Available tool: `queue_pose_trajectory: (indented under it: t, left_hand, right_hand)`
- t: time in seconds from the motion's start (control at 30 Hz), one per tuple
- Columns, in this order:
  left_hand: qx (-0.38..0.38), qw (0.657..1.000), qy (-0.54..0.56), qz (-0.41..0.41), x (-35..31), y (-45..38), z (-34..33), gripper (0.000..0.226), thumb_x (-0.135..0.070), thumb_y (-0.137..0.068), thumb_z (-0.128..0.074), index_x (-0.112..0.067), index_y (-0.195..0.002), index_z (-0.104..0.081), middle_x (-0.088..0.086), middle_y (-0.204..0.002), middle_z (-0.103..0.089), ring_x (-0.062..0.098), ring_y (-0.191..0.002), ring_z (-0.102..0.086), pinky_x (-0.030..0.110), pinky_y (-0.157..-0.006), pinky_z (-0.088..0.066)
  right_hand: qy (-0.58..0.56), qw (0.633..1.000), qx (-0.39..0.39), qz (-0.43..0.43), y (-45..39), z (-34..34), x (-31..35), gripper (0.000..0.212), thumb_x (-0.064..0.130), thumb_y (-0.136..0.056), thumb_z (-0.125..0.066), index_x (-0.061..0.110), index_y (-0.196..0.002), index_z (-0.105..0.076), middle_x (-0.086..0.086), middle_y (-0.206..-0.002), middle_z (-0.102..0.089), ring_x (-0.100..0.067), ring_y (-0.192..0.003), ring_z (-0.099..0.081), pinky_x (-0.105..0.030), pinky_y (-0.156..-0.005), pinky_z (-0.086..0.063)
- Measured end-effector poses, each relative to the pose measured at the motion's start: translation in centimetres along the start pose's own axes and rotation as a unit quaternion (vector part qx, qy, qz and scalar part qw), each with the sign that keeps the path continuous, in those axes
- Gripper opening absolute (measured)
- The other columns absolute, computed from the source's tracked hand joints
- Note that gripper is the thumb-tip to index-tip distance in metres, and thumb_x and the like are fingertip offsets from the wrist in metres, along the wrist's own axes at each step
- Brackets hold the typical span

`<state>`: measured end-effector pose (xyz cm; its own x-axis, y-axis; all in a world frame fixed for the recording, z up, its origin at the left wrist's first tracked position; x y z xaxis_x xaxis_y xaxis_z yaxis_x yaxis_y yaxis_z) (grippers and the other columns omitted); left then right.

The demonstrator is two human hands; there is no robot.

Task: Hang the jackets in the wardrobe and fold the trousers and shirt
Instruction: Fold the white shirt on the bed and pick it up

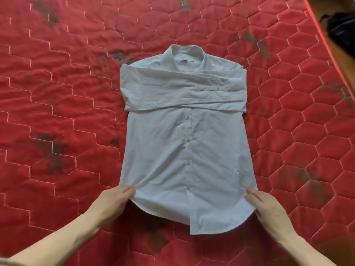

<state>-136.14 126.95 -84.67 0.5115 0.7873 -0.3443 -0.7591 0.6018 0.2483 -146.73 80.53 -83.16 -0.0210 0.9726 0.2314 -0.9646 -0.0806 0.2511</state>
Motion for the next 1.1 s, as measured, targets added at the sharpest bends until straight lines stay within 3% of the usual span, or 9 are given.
queue_pose_trajectory:
  t: [0.13,0.23,0.33,0.4,0.5,0.63,0.8,0.97,1.1]
  left_hand:
    - [0.028,0.984,0.128,0.121,2.1,-1.0,1.5,0.032,-0.004,-0.091,-0.06,-0.028,-0.101,-0.079,-0.017,-0.092,-0.076,0.012,-0.086,-0.074,0.034,-0.076,-0.058]
    - [0.028,0.964,0.192,0.184,3.3,-1.9,2.6,0.034,-0.004,-0.094,-0.058,-0.033,-0.095,-0.076,-0.019,-0.083,-0.074,0.003,-0.077,-0.069,0.033,-0.074,-0.055]
    - [-0.009,0.946,0.234,0.222,4.6,-2.9,3.7,0.029,-0.008,-0.097,-0.055,-0.032,-0.093,-0.07,-0.005,-0.068,-0.068,0.012,-0.06,-0.061,0.03,-0.062,-0.049]
    - [-0.044,0.933,0.259,0.245,5.3,-3.8,4.4,0.025,-0.011,-0.099,-0.055,-0.032,-0.095,-0.068,0.001,-0.066,-0.065,0.022,-0.059,-0.06,0.034,-0.061,-0.047]
    - [-0.093,0.913,0.291,0.27,6.2,-5.4,5.3,0.021,-0.02,-0.105,-0.055,-0.028,-0.092,-0.069,0.004,-0.07,-0.063,0.028,-0.066,-0.057,0.041,-0.065,-0.048]
    - [-0.14,0.881,0.337,0.302,7.5,-7.9,6.3,0.028,-0.026,-0.108,-0.05,-0.024,-0.083,-0.062,-0.004,-0.066,-0.05,0.008,-0.063,-0.042,0.032,-0.059,-0.037]
    - [-0.227,0.837,0.361,0.342,8.7,-11.1,6.9,0.027,-0.015,-0.108,-0.048,-0.012,-0.082,-0.055,0.009,-0.076,-0.056,0.003,-0.067,-0.045,0.018,-0.063,-0.038]
    - [-0.284,0.8,0.352,0.394,9.4,-15.0,7.0,0.042,-0.015,-0.105,-0.05,-0.019,-0.067,-0.032,-0.006,-0.067,-0.03,0.005,-0.055,-0.028,0.026,-0.056,-0.028]
    - [-0.316,0.798,0.333,0.392,9.9,-17.1,7.9,0.049,-0.032,-0.106,-0.05,-0.023,-0.066,-0.024,-0.008,-0.064,-0.022,0.007,-0.053,-0.02,0.028,-0.05,-0.022]
  right_hand:
    - [-0.125,0.987,0.052,-0.09,-1.5,1.9,-2.1,0.042,-0.007,-0.085,-0.075,0.021,-0.116,-0.077,0.006,-0.105,-0.077,-0.024,-0.096,-0.073,-0.04,-0.084,-0.054]
    - [-0.171,0.972,0.093,-0.133,-3.1,2.8,-3.0,0.037,0.008,-0.096,-0.068,0.033,-0.122,-0.074,0.008,-0.095,-0.075,-0.023,-0.093,-0.07,-0.045,-0.086,-0.053]
    - [-0.224,0.963,0.083,-0.125,-5.4,3.8,-3.2,0.038,-0.001,-0.095,-0.067,0.023,-0.122,-0.077,0.006,-0.102,-0.079,-0.021,-0.098,-0.073,-0.046,-0.091,-0.054]
    - [-0.285,0.945,0.065,-0.143,-7.2,4.6,-3.4,0.038,-0.004,-0.096,-0.064,0.021,-0.119,-0.079,0.011,-0.108,-0.079,-0.008,-0.104,-0.072,-0.031,-0.096,-0.054]
    - [-0.371,0.91,0.031,-0.181,-10.3,5.4,-3.5,0.031,-0.002,-0.099,-0.061,0.021,-0.102,-0.082,0.011,-0.095,-0.08,0.004,-0.088,-0.069,-0.014,-0.08,-0.051]
    - [-0.422,0.861,-0.081,-0.271,-14.9,6.2,-4.6,0.024,0.006,-0.1,-0.064,0.019,-0.082,-0.074,0.007,-0.072,-0.07,-0.006,-0.068,-0.06,-0.009,-0.055,-0.044]
    - [-0.401,0.858,-0.126,-0.296,-20.2,6.2,-5.2,0.045,0.022,-0.106,-0.057,0.013,-0.064,-0.045,0.014,-0.053,-0.046,-0.001,-0.047,-0.038,-0.017,-0.044,-0.029]
    - [-0.3,0.905,-0.086,-0.288,-23.6,5.1,-5.7,0.045,0.028,-0.106,-0.049,0.018,-0.065,-0.033,0.003,-0.062,-0.037,-0.018,-0.06,-0.035,-0.038,-0.056,-0.026]
    - [-0.256,0.903,-0.158,-0.306,-23.9,5.4,-6.1,0.038,0.033,-0.109,-0.042,0.019,-0.073,-0.038,0.005,-0.064,-0.044,-0.027,-0.065,-0.042,-0.043,-0.062,-0.032]
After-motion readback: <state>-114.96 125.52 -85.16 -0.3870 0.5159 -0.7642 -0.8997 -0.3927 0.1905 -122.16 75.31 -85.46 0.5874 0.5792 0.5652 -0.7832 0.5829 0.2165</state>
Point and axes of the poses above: each hand's wrist, its own y-axis away from the middle knuckle, its own z-axis out of the back of the hand, x = y × z, the point moved 5 cm from there along -y, towards the middle knuckle
